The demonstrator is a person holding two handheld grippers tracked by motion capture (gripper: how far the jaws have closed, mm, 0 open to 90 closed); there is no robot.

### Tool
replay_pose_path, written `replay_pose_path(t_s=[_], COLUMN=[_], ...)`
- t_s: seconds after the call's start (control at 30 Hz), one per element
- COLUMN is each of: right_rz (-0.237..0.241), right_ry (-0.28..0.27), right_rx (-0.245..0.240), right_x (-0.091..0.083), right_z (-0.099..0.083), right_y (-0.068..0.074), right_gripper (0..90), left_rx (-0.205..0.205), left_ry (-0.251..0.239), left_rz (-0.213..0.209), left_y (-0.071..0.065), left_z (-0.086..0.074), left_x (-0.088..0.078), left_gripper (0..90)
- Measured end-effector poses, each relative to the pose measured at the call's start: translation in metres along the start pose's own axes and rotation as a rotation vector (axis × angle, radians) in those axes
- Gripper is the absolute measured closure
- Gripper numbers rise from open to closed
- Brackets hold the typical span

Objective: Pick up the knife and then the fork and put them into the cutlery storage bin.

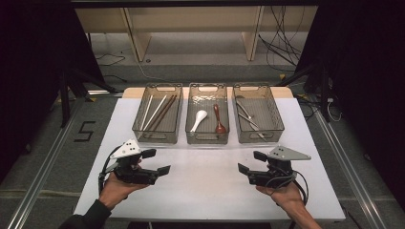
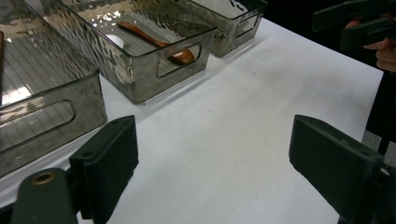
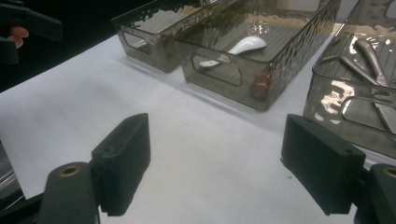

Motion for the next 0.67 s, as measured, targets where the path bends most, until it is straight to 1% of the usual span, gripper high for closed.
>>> replay_pose_path(t_s=[0.67], right_rz=[-0.003], right_ry=[0.012], right_rx=[-0.008], right_x=[0.0028], right_z=[-0.0007], right_y=[0.0011], right_gripper=[22.1], left_rx=[-0.002], left_ry=[0.005], left_rz=[0.001], left_y=[0.0006], left_z=[-0.0005], left_x=[0.0008], left_gripper=[15.2])
Point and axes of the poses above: each handheld gripper's, and its own axes: x roughly forward along the jaws, z roughly out of its top, y roughly to its left, the point moved 3 cm from there along x, roughly forward along the jaws, and after that the axes turned 10 degrees about x, right-handed, at the moved point
